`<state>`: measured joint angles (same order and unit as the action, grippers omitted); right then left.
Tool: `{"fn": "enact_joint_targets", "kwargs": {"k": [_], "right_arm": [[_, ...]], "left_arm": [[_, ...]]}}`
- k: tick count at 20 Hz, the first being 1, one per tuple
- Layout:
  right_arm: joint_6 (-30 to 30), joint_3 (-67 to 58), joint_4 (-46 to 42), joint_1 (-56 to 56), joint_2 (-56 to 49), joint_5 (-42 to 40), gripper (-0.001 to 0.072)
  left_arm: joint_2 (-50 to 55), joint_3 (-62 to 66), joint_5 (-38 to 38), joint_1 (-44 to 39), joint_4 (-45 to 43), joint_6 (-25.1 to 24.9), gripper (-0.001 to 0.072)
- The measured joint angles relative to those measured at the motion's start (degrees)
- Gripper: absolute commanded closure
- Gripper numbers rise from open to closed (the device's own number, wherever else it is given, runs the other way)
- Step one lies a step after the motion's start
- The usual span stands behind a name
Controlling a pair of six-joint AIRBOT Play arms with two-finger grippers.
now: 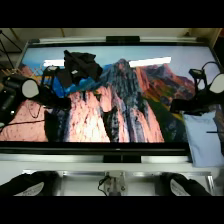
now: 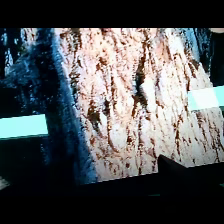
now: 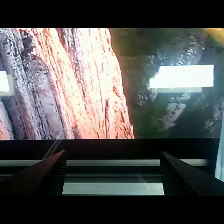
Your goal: Fold the shirts.
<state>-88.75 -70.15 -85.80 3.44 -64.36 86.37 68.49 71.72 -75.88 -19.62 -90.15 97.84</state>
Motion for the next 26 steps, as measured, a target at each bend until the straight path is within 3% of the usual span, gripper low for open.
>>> {"fn": "enact_joint_targets", "kwargs": {"k": [18,22,26], "right_arm": [[0.0,0.0,0.0,0.0,0.0,-0.5,0.0026],[0.0,0.0,0.0,0.0,0.0,-2.8,0.0026],[0.0,0.0,0.1,0.0,0.0,-7.1,0.0026]], "left_arm": [[0.0,0.0,0.8,0.0,0.0,0.0,0.0085],[0.3,0.0,6.9,0.0,2.6,0.0,0.0086],[3.4,1.4,18.1,1.2,5.6,0.7,0.0085]]}}
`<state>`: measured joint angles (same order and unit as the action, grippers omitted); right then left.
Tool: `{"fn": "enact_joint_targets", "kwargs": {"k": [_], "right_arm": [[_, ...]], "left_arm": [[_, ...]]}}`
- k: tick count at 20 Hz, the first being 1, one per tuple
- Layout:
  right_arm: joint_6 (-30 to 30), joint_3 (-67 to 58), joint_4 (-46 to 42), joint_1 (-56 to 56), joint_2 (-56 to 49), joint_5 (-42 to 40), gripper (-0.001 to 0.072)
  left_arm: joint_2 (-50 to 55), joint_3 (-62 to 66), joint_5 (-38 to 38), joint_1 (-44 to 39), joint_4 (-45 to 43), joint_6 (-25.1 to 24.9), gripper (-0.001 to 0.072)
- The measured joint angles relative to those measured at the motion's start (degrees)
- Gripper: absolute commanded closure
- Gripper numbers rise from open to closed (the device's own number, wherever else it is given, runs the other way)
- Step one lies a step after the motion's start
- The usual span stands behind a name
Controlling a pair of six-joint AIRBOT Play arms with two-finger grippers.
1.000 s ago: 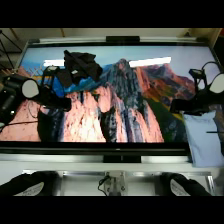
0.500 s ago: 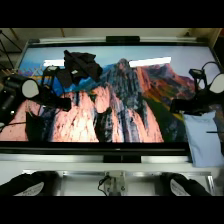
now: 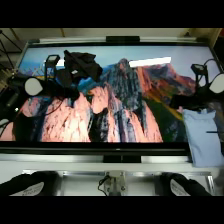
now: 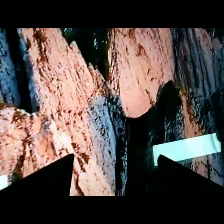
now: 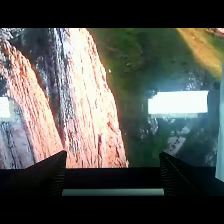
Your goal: Fold the shirts.
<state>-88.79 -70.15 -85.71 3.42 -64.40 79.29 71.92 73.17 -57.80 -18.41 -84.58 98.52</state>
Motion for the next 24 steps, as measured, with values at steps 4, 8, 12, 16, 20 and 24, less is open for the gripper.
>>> {"fn": "enact_joint_targets", "kwargs": {"k": [4,8,12,16,20,24], "right_arm": [[-0.6,0.0,4.2,0.0,0.0,-4.4,0.0027],[-1.0,0.0,8.9,0.0,0.0,-6.4,0.0027],[-1.7,0.0,11.2,0.0,0.0,-7.0,0.0027],[-2.5,0.0,12.4,0.0,0.0,-7.0,0.0027],[-3.0,0.0,13.9,0.0,0.0,-6.3,0.0027],[-3.1,0.0,14.5,0.0,0.0,-6.1,0.0027]], "left_arm": [[12.9,11.0,7.1,6.1,0.6,1.8,0.0085],[29.6,26.7,7.4,10.9,1.9,2.4,0.0085],[41.7,35.8,7.5,12.3,5.9,1.7,0.0086],[47.5,38.6,10.1,12.7,9.3,1.1,0.0106],[49.4,39.3,11.3,12.9,10.4,0.9,0.0453],[49.8,39.6,9.6,13.0,11.1,1.0,0.0674]]}}
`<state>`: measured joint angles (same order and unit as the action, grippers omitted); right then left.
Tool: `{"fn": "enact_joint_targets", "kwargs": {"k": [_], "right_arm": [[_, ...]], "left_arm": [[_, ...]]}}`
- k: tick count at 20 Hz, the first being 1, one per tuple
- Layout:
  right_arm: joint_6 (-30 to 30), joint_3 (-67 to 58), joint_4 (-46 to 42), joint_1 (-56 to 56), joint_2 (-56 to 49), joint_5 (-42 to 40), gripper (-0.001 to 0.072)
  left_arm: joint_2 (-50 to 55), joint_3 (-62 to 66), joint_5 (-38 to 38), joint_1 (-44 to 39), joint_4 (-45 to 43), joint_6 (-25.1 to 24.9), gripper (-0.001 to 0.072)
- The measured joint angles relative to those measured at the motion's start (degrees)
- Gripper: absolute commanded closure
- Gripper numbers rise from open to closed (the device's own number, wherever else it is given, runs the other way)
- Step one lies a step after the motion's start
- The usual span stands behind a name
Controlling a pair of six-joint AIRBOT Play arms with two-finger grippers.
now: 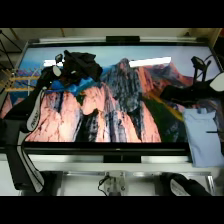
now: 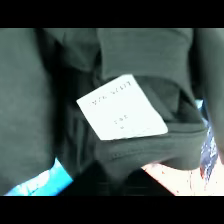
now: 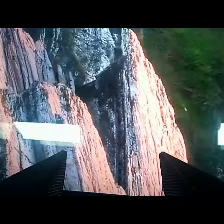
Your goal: Fold the shirts.
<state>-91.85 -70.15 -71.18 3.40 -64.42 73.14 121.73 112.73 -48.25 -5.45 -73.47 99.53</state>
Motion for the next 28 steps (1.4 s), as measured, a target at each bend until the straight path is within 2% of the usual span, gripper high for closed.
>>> {"fn": "enact_joint_targets", "kwargs": {"k": [6,9,13,18,22,27,28], "right_arm": [[0.3,0.0,0.2,0.0,0.2,3.9,0.0028],[2.0,-0.7,-1.1,0.0,2.1,6.3,0.0028],[4.1,-4.7,-7.7,0.0,8.0,7.8,0.0027],[5.2,-11.1,-17.4,0.0,17.5,9.3,0.0028],[5.4,-13.0,-23.0,0.0,23.9,11.0,0.0028],[5.0,-13.5,-24.8,0.0,25.3,16.5,0.0028],[4.8,-13.5,-24.8,0.0,24.9,17.2,0.0027]], "left_arm": [[-5.4,2.4,-3.8,-0.2,7.9,-0.8,0.0676],[-15.1,3.2,-4.6,-2.6,10.8,-4.6,0.0676],[-31.7,3.5,-4.9,-8.7,11.9,-9.7,0.0676],[-45.7,2.9,-7.3,-19.8,8.6,-11.0,0.0676],[-46.8,-3.4,-8.6,-28.7,7.3,-10.2,0.0675],[-37.9,-13.1,-2.7,-38.5,9.2,-5.7,0.0666],[-35.1,-14.1,-1.8,-40.3,10.4,-5.3,0.0516]]}}
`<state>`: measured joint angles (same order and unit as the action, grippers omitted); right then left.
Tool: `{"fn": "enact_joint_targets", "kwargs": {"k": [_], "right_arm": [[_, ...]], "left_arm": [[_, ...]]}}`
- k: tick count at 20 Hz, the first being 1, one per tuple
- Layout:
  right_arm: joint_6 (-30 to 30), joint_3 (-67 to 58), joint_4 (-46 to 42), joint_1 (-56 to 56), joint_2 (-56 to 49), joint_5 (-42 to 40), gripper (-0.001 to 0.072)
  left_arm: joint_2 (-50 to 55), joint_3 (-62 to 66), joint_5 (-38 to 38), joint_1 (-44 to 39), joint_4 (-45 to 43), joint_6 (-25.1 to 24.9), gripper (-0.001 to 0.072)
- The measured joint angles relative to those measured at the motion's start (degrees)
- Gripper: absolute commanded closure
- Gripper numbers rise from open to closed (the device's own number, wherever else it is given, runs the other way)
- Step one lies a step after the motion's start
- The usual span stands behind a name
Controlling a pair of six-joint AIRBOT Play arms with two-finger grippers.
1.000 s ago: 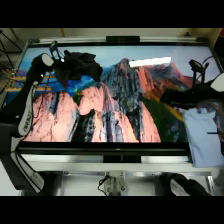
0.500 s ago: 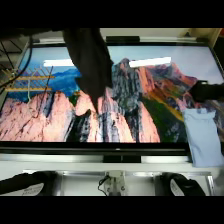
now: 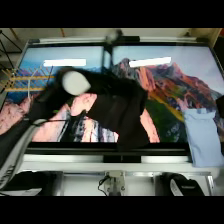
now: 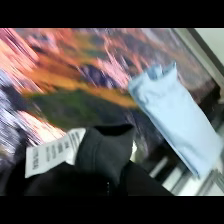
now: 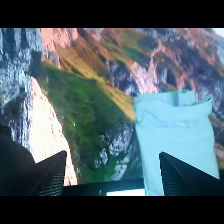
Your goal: Fold the shirts.
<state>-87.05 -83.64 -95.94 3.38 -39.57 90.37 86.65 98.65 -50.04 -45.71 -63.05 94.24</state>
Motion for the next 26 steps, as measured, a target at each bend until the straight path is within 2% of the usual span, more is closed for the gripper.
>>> {"fn": "enact_joint_targets", "kwargs": {"k": [1,2,4,6,8,9,10,13,15,17,22,26], "right_arm": [[-0.2,0.0,0.1,0.0,-0.8,0.6,0.0028],[-0.3,0.0,0.2,0.0,-1.9,0.8,0.0027],[-0.4,0.0,0.7,0.0,-4.6,1.4,0.0027],[-0.3,0.0,2.5,0.0,-8.1,1.7,0.0027],[-0.3,0.0,6.0,0.0,-12.5,1.5,0.0027],[-0.3,0.0,7.9,0.0,-14.7,1.1,0.0027],[-0.2,0.0,9.9,0.0,-17.3,0.7,0.0027],[0.8,0.0,13.7,0.0,-25.2,-0.7,0.0027],[1.4,0.0,15.0,0.0,-30.4,-1.2,0.0027],[1.9,0.0,15.8,0.0,-35.1,-1.8,0.0027],[2.8,0.0,16.3,0.0,-42.9,-3.3,0.0027],[3.7,0.5,16.3,0.0,-45.3,-5.0,0.0027]], "left_arm": [[2.5,-0.7,0.7,-1.2,1.6,0.4,0.0204],[4.4,-1.1,1.4,-1.7,2.9,0.7,-0.0002],[6.7,-1.2,0.5,-1.0,4.7,1.1,-0.0013],[7.3,0.5,-4.1,3.1,6.0,0.2,-0.0013],[7.0,2.5,-11.7,9.1,6.0,-0.6,-0.0007],[6.4,3.2,-16.3,12.8,5.5,-0.8,0.0065],[5.9,3.6,-20.3,16.2,4.5,-0.8,0.0094],[4.0,1.2,-30.9,25.1,-0.2,-0.6,0.0094],[3.2,-3.3,-34.1,28.7,-2.4,-0.5,0.0093],[2.6,-9.2,-33.8,30.2,-3.1,-0.4,0.0094],[2.8,-23.5,-23.8,30.6,-1.6,1.0,0.0094],[4.5,-29.2,-18.6,30.1,-0.1,1.0,0.0099]]}}
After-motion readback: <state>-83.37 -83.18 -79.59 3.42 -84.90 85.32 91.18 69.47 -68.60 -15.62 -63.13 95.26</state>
